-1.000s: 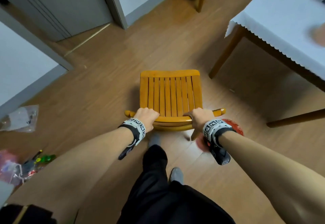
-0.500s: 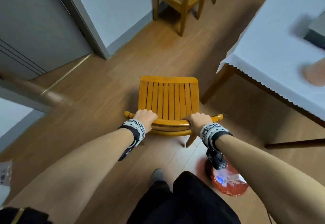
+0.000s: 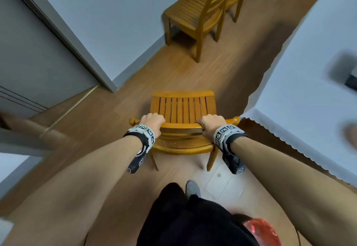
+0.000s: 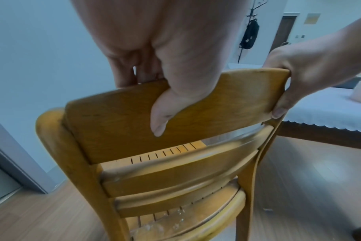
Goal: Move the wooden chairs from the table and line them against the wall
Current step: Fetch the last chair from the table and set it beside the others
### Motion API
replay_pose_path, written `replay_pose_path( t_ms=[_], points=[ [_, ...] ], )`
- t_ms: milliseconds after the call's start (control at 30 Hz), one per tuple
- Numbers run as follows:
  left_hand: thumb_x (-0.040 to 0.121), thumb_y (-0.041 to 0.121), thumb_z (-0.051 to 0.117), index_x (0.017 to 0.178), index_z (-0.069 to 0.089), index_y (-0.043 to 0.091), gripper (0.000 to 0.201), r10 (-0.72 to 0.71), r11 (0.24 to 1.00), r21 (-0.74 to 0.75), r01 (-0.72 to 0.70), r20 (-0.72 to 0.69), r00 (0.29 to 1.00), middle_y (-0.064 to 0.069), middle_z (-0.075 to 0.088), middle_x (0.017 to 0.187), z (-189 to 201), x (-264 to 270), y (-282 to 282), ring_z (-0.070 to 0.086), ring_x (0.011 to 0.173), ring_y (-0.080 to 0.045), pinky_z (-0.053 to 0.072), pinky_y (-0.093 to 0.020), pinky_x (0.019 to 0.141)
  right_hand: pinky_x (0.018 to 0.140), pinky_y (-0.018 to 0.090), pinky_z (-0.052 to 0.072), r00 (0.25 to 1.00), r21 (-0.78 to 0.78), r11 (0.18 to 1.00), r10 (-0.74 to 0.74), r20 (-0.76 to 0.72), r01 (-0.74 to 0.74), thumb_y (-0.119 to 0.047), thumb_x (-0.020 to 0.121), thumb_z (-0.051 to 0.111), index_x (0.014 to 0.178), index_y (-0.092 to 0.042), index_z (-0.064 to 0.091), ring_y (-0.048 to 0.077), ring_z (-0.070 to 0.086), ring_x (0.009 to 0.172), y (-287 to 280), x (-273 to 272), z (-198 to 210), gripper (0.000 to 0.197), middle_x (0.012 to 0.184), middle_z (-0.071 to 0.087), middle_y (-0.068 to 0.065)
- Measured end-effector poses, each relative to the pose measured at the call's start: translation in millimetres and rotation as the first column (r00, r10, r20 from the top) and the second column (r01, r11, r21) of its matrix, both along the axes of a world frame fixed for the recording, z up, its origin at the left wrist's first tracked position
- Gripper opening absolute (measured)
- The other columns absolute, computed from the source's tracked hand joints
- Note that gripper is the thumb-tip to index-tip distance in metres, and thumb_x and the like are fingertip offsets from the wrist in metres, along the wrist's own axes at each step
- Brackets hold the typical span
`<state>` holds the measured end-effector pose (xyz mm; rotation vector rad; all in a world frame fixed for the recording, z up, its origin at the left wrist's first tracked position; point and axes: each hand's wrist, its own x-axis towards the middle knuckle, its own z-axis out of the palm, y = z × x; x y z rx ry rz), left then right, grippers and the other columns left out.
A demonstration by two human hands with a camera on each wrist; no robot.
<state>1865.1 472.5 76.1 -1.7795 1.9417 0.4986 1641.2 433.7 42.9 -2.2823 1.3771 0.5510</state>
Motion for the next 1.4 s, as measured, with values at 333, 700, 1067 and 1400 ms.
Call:
replay_pose_path(
  t_ms=[333,700,1067,1400],
  points=[
    [0.089,0.009,0.063,0.106,0.067,0.022,0.022,0.022,1.0,-0.008,-0.022,-0.022,1.0,-0.004,0.066,0.104,-21.0,18.9,-167.5,0.062,0.102,-0.028,0.048,-0.037,0.084,0.072,0.034,0.045,0.992,0.011,0.996,0.084,-0.095,-0.083,-0.017,0.089,0.056,0.109,-0.027,0.066,0.029,0.065,0.096,-195.5,22.4,-6.3,0.025,0.101,0.067,0.002],
    [0.09,0.014,0.064,0.108,0.066,0.022,0.02,0.013,1.0,0.021,-0.012,-0.044,0.999,-0.003,0.066,0.103,-28.1,54.1,-380.8,0.062,0.1,-0.026,0.05,-0.038,0.088,0.083,0.036,0.051,0.991,0.012,0.993,0.12,-0.058,-0.119,-0.014,0.092,0.055,0.132,-0.046,0.061,0.025,0.065,0.104,-425.9,57.6,-11.9,0.052,0.114,0.068,-0.003],
    [0.088,0.02,0.061,0.104,0.065,0.023,0.017,0.077,0.997,0.029,-0.075,-0.081,0.994,-0.002,0.065,0.1,-28.8,45.1,-528.1,0.061,0.097,-0.026,0.048,-0.037,0.082,0.071,0.035,0.054,0.976,-0.024,0.978,0.203,-0.079,-0.206,-0.023,0.094,0.059,0.108,-0.047,0.068,0.02,0.065,0.084,-606.8,60.1,-21.0,0.029,0.089,0.065,-0.01],
    [0.088,0.024,0.061,0.11,0.063,0.021,0.023,0.275,0.961,0.048,-0.273,-0.029,0.961,-0.004,0.064,0.108,-36.1,5.1,-626.2,0.061,0.101,-0.026,0.043,-0.033,0.075,0.064,0.029,0.055,0.864,-0.02,0.867,0.494,-0.095,-0.498,-0.021,0.096,0.055,0.099,-0.041,0.07,0.013,0.062,0.071,-749.9,59.4,-28.5,0.026,0.079,0.065,-0.012]
  ],
)
